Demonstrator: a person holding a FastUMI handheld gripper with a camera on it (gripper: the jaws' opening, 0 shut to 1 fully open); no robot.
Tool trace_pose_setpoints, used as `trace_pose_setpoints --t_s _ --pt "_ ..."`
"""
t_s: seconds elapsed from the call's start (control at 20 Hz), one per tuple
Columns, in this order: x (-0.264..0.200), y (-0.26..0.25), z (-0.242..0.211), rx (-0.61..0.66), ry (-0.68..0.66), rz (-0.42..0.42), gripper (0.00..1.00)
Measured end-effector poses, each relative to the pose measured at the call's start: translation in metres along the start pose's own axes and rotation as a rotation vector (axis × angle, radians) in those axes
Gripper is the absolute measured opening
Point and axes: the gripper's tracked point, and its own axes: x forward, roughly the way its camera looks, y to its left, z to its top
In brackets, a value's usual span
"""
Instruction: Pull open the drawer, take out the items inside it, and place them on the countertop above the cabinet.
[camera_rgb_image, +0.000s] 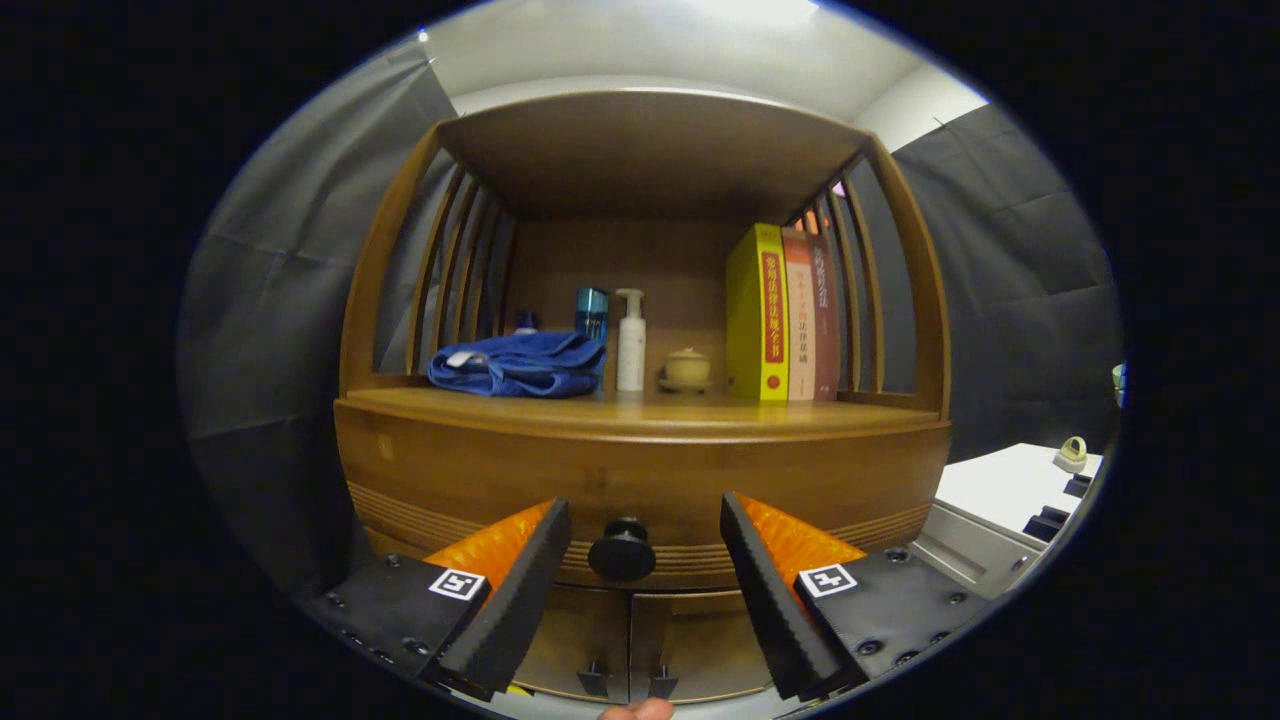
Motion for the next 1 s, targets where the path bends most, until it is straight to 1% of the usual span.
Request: trace_pose_setpoints --t_s 0.15,0.4,0.45,0.75,0.85,1.0 --pt "0.015 0.008 -0.011 0.022 0.012 0.008 0.98" --pt "0.031 0.013 -0.024 0.008 0.043 0.004 0.98" --pt "0.032 0.009 -0.025 -0.002 0.041 -0.018 0.98" --pt "0.029 0.007 -0.026 0.001 0.032 -0.025 0.98" --pt "0.030 0.009 -0.025 -0.001 0.028 -0.022 0.96" --pt "0.031 0.012 -0.025 -0.017 0.029 -0.026 0.80"
